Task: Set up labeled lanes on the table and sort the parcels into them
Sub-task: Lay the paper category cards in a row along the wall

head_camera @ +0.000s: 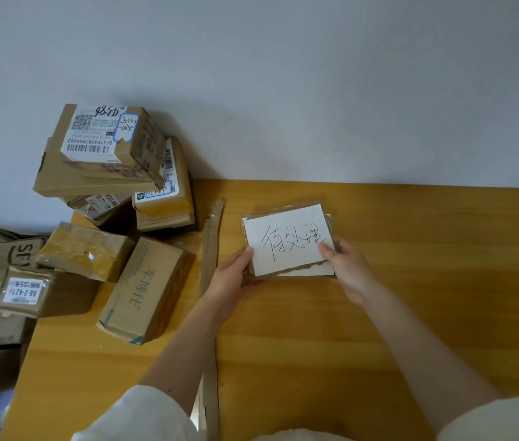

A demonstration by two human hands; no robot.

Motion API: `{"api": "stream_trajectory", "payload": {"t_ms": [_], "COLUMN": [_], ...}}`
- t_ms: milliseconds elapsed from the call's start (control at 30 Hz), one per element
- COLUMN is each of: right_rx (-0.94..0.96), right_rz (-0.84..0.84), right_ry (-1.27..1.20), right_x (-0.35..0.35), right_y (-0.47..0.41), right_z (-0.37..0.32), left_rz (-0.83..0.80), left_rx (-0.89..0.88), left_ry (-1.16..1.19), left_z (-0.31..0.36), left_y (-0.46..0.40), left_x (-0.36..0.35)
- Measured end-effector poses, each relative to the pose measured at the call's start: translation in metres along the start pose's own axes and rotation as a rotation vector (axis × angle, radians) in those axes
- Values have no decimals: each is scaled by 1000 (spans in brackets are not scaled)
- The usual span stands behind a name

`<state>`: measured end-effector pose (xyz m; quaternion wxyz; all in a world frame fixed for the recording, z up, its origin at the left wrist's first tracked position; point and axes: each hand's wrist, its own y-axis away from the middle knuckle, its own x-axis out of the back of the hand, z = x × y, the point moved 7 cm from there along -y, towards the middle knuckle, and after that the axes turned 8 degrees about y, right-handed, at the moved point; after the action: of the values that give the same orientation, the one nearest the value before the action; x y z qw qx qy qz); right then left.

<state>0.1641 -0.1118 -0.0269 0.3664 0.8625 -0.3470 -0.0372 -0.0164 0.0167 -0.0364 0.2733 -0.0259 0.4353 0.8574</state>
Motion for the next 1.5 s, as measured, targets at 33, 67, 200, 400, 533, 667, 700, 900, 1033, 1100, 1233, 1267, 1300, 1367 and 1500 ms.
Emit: {"api": "stream_trajectory", "payload": {"t_ms": [33,67,200,400,533,667,700,900,1033,1100,1233,1267,1300,1367,1500], "right_rx": [9,24,52,45,-1,-22,-35,-90,-99,-103,-65,21,135,320,399], "right_rz": [2,16,170,201,198,258,270,286,254,222,242,237,197,35,-155], "right_ry": [13,33,43,81,95,67,17,-197,-185,-165,409,552,656,869,1247], "right_x": [-1,0,6,0,-3,-1,-1,-11,-29,-40,-50,-54,-62,-83,-111], "right_y": [2,4,16,21,20,15,13,-9,-27,-35,-41,-41,-42,-44,-54], "right_z": [2,4,11,18,24,18,16,-6,-20,-24,-31,-35,-40,-42,-30], "left_rz": [-3,-1,8,43,91,209,230,226,217,207,197,197,199,202,196], "left_rx": [-4,-8,8,4,-2,-2,2,33,42,50,55,54,52,45,47], "left_ry": [11,19,61,73,82,75,61,-22,-96,-116,-131,-130,-132,-140,-122], "left_z": [-2,-3,-13,-21,-25,-28,-28,-36,-39,-39,-40,-40,-40,-40,-41], "left_y": [3,7,18,26,27,25,24,24,22,21,18,18,17,15,11], "left_x": [2,4,12,24,35,51,55,61,62,62,64,64,64,65,66]}}
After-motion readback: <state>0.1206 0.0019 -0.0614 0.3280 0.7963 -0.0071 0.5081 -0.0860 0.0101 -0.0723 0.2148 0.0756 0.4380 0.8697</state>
